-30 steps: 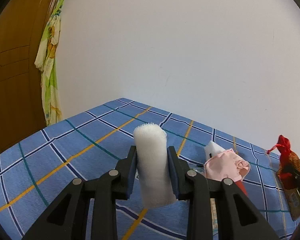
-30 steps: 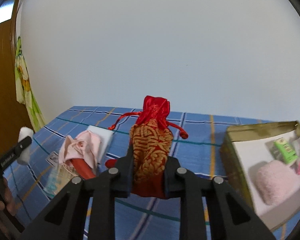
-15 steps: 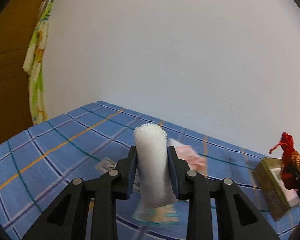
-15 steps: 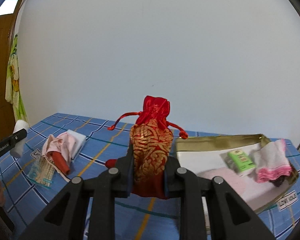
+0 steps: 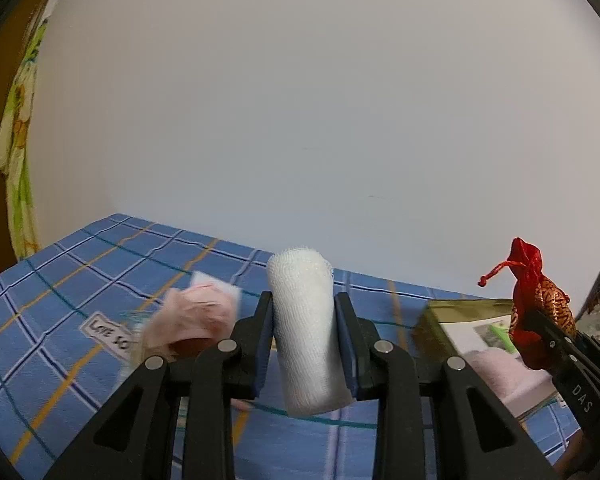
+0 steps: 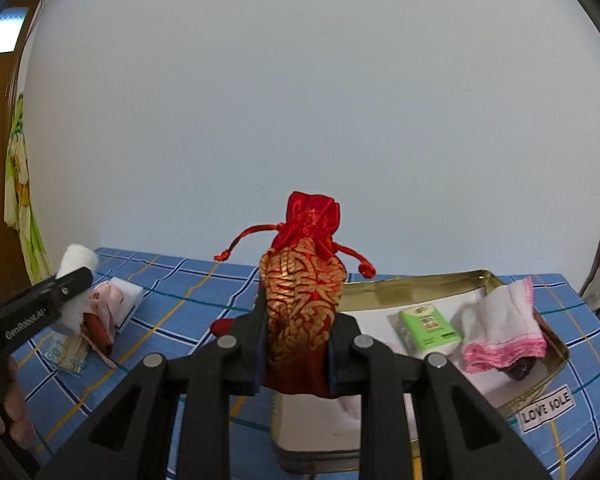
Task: Organize soft objects
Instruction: 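Carry the red pouch and white rolled towel over the gold tin with both tools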
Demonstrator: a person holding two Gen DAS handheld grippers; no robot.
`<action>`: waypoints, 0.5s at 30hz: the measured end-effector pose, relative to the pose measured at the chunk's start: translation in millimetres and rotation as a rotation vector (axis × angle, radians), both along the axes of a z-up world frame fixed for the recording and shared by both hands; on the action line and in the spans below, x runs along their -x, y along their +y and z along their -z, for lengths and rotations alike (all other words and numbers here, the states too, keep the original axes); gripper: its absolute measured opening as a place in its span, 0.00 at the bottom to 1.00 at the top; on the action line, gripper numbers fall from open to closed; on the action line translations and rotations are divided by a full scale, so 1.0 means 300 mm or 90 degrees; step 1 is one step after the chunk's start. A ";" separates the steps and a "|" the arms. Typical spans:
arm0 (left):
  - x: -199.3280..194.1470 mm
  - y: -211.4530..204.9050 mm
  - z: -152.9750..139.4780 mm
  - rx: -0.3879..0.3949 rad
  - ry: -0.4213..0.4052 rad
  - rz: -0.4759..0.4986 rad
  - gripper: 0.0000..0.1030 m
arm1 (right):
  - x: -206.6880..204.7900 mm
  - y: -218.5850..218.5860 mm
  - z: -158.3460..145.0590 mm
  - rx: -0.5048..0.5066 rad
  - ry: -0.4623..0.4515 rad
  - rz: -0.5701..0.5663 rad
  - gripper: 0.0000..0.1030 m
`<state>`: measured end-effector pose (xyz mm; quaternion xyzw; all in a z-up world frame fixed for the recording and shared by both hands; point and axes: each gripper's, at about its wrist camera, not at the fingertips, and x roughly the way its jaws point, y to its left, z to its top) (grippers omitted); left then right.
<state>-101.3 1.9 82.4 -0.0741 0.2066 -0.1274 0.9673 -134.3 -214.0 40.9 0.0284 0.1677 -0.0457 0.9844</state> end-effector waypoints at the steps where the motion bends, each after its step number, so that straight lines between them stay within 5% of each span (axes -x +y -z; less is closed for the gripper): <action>1: 0.003 -0.018 -0.002 0.000 -0.002 0.006 0.31 | 0.010 -0.014 -0.004 -0.001 -0.004 0.003 0.22; 15: 0.036 -0.281 -0.034 -0.010 -0.010 0.090 0.31 | 0.093 -0.173 -0.029 0.035 -0.020 0.085 0.22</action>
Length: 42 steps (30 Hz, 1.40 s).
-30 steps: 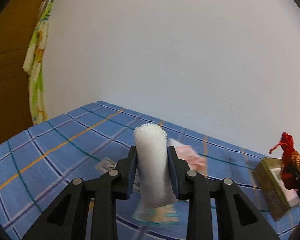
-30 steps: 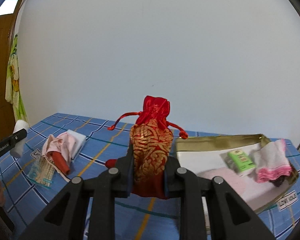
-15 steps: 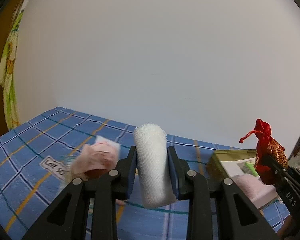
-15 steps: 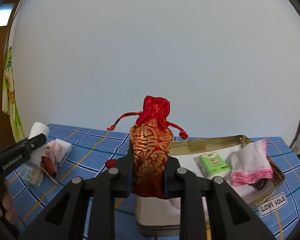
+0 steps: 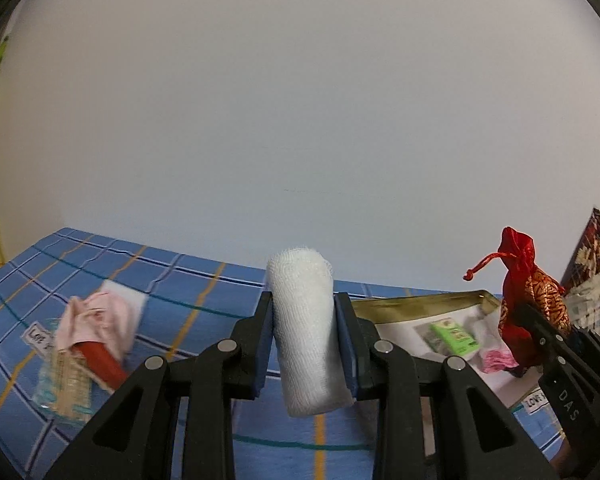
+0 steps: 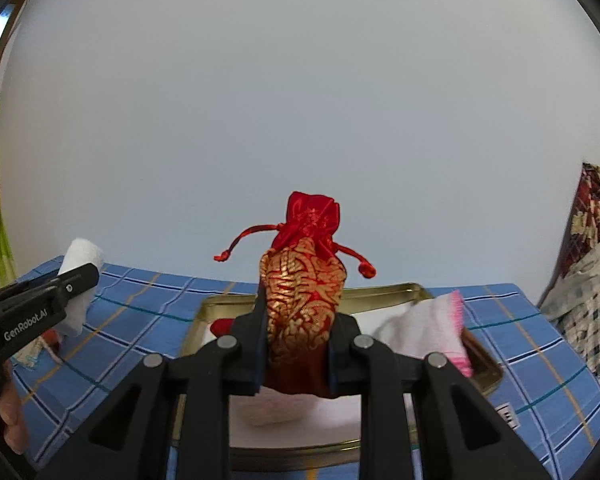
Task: Organize soft objects
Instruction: 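Carry the red pouch and white rolled towel over the gold tin with both tools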
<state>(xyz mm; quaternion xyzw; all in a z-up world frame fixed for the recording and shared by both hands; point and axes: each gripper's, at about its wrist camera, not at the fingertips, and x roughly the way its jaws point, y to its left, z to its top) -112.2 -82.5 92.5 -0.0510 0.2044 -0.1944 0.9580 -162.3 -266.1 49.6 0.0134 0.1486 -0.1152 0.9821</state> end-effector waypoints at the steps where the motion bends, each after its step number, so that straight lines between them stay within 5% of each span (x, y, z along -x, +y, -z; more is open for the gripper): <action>1: 0.000 -0.016 -0.001 -0.001 0.001 0.005 0.31 | 0.006 -0.011 -0.002 0.000 -0.001 0.006 0.22; 21: 0.008 -0.348 0.037 -0.049 -0.008 0.087 0.31 | 0.036 -0.239 0.001 0.033 0.006 0.122 0.22; 28: -0.074 -0.380 0.075 -0.071 0.010 0.090 0.31 | 0.014 -0.265 0.024 0.040 0.031 0.130 0.22; 42: -0.037 -0.436 0.097 -0.113 0.025 0.077 0.31 | -0.071 -0.262 0.094 0.056 0.092 0.112 0.22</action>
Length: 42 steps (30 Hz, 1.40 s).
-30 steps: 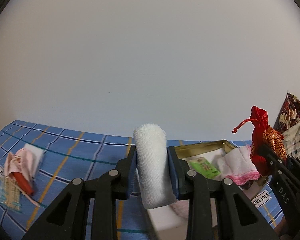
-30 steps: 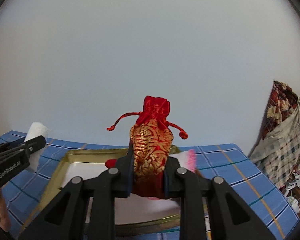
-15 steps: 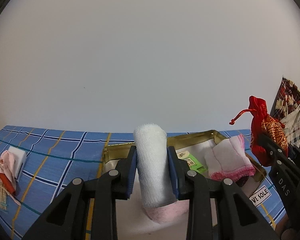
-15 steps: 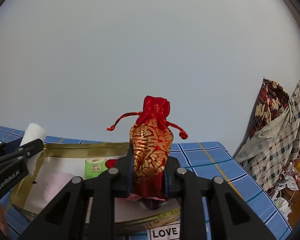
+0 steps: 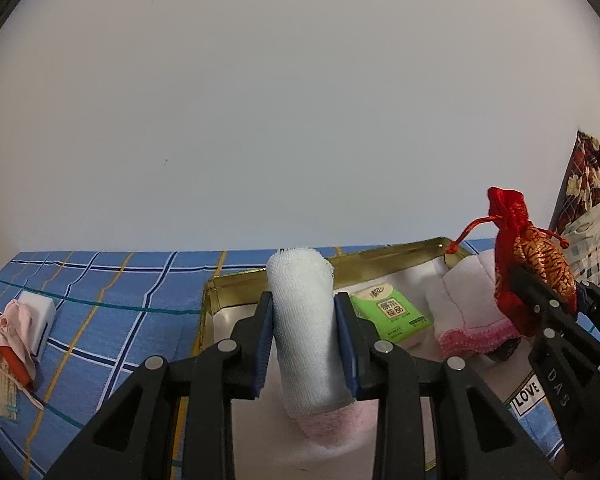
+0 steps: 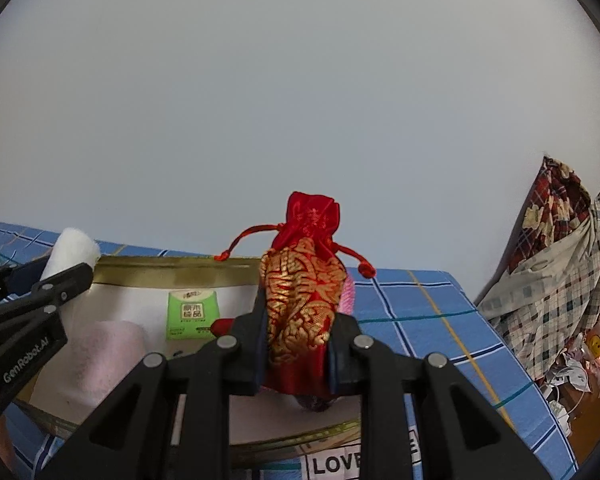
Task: Organize soft objects
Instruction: 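Carry the red pouch and white rolled towel over the gold tin with both tools, then open both tools to drop the pouch and rolled towel into the tin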
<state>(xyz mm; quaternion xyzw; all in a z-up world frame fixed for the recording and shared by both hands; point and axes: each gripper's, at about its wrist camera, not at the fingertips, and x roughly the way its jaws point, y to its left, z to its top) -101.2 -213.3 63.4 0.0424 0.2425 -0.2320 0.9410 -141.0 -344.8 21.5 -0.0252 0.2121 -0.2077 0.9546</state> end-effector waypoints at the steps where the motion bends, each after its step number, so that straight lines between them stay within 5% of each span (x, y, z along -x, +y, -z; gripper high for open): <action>1: 0.001 -0.007 0.004 -0.005 0.001 0.002 0.31 | -0.006 -0.002 0.005 0.000 0.004 -0.001 0.22; 24: -0.046 -0.091 0.070 -0.062 0.037 -0.015 0.31 | -0.057 -0.005 0.055 -0.022 0.068 -0.029 0.23; 26: -0.046 -0.095 0.069 -0.061 0.037 -0.022 0.32 | -0.056 -0.003 0.055 -0.027 0.067 -0.033 0.29; 29: -0.040 -0.096 0.067 -0.055 0.027 -0.026 0.37 | -0.045 -0.004 0.050 -0.029 0.058 -0.029 0.59; 31: -0.017 -0.100 0.057 -0.061 0.004 -0.028 0.55 | -0.028 0.003 0.037 -0.019 0.034 -0.021 0.81; 33: 0.001 -0.090 0.045 -0.065 -0.020 -0.052 0.78 | -0.008 0.007 0.023 0.000 0.010 -0.003 0.83; 34: 0.005 -0.079 0.036 -0.055 -0.029 -0.064 0.81 | -0.001 0.004 0.016 0.002 0.003 0.001 0.87; 42: -0.021 -0.006 0.032 -0.005 0.003 -0.088 0.83 | -0.001 0.000 0.012 -0.003 -0.014 0.003 0.91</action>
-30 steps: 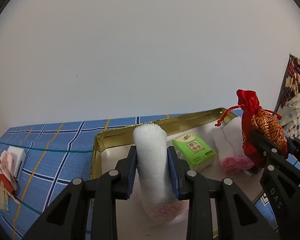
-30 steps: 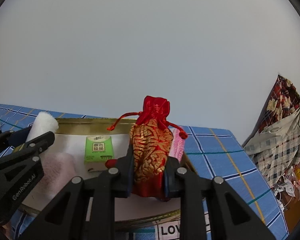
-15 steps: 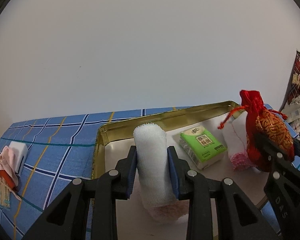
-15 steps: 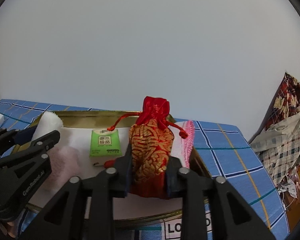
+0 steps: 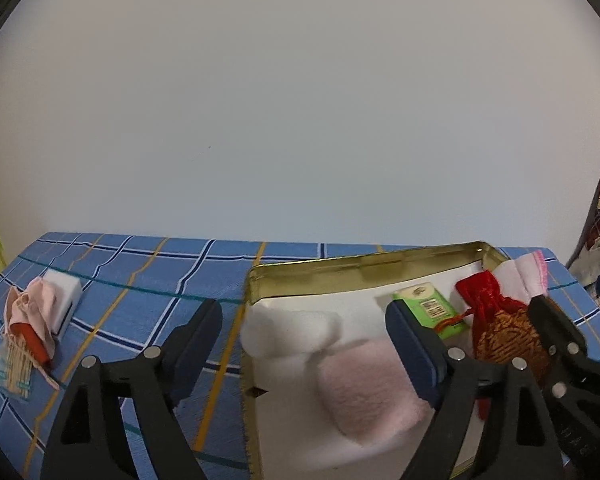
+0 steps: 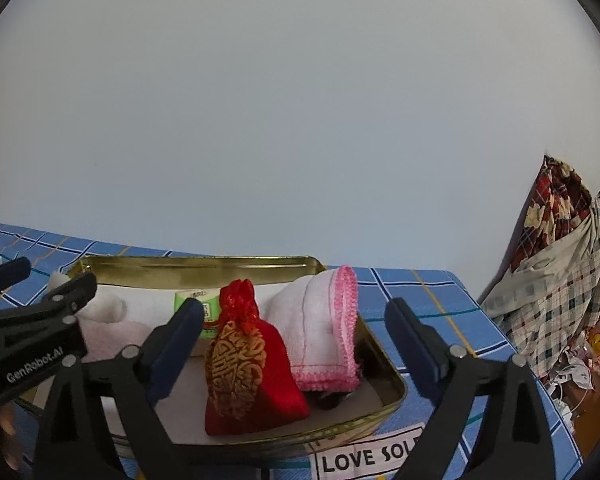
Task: Organize soft objects
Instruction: 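Open both tools to drop the pouch and rolled towel into the tin, then move both tools back toward the pink cloth and red knit cylinder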
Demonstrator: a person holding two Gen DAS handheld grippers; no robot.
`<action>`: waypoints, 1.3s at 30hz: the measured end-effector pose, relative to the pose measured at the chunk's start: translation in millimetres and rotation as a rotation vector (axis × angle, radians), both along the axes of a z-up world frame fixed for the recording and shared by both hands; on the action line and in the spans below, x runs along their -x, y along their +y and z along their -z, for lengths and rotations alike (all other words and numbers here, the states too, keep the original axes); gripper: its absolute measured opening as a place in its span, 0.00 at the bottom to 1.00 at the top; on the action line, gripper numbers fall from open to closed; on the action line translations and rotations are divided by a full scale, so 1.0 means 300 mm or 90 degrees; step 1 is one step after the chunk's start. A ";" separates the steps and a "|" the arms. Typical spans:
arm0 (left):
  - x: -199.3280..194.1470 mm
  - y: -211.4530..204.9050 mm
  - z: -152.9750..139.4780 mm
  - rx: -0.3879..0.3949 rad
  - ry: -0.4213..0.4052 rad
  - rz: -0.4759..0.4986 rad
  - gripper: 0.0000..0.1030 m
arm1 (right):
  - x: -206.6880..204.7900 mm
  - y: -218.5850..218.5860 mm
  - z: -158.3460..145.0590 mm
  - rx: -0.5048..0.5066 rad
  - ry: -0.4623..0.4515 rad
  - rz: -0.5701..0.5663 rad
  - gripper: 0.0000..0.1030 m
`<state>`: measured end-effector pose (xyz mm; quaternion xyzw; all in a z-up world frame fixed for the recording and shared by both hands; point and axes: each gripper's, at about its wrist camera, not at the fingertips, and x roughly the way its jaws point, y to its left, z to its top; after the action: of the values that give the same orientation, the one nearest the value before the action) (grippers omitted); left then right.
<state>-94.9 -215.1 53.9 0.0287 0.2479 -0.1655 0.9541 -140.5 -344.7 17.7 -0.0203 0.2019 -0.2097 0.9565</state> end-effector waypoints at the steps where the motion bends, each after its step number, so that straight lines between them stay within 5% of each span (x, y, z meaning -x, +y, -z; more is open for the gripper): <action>1: 0.001 0.007 0.001 -0.003 -0.003 -0.004 0.83 | 0.001 -0.001 0.001 -0.002 -0.004 0.000 0.91; 25: 0.064 0.243 -0.004 -0.006 -0.050 -0.062 0.83 | 0.127 0.014 -0.049 -0.018 -0.136 0.088 0.93; 39: 0.028 0.456 0.007 -0.008 -0.034 -0.093 0.83 | 0.137 0.175 -0.048 -0.026 -0.121 0.068 0.93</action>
<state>-103.3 -78.3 51.6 0.0209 0.2249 -0.0931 0.9697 -181.8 -292.1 32.1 0.0299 0.1152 -0.2573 0.9590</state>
